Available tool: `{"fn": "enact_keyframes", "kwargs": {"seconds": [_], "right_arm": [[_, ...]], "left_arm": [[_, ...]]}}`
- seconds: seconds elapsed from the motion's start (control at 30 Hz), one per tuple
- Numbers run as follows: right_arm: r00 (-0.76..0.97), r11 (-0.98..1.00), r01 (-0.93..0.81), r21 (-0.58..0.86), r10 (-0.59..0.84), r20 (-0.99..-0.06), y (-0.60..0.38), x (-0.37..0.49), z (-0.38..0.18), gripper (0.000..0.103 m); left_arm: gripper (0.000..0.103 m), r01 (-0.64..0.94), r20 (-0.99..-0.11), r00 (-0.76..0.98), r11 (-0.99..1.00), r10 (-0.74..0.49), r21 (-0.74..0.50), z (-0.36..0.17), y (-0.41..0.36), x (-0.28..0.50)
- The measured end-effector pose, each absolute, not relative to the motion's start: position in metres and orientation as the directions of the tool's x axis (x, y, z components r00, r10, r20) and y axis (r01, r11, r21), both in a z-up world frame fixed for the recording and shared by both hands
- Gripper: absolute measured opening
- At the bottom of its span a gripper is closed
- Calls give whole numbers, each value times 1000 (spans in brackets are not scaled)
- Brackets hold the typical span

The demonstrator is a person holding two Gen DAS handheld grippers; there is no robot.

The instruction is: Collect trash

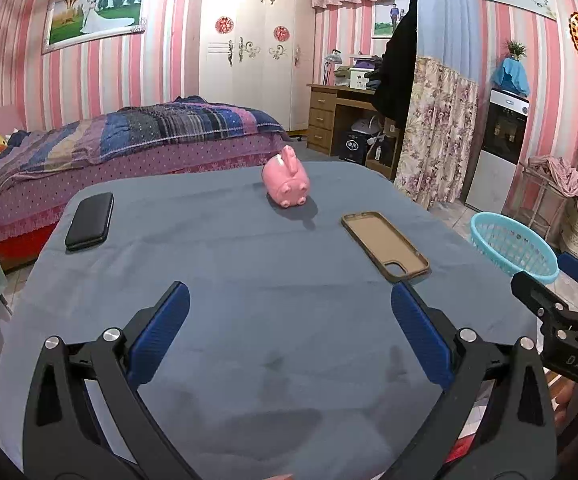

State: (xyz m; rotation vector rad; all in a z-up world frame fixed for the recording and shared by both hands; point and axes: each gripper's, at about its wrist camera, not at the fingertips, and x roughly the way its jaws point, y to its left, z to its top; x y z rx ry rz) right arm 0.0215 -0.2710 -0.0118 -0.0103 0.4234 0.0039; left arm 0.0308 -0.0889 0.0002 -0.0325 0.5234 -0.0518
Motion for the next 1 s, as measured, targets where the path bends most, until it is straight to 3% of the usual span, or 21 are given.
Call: {"fn": "enact_keyframes", "kwargs": {"seconds": [1.0], "right_arm": [[917,999,-29,-45,9,-398,-263,16,-9,99]], "left_arm": [[98,47,-469,882,999,-51,-19,-1,-93,24]]}}
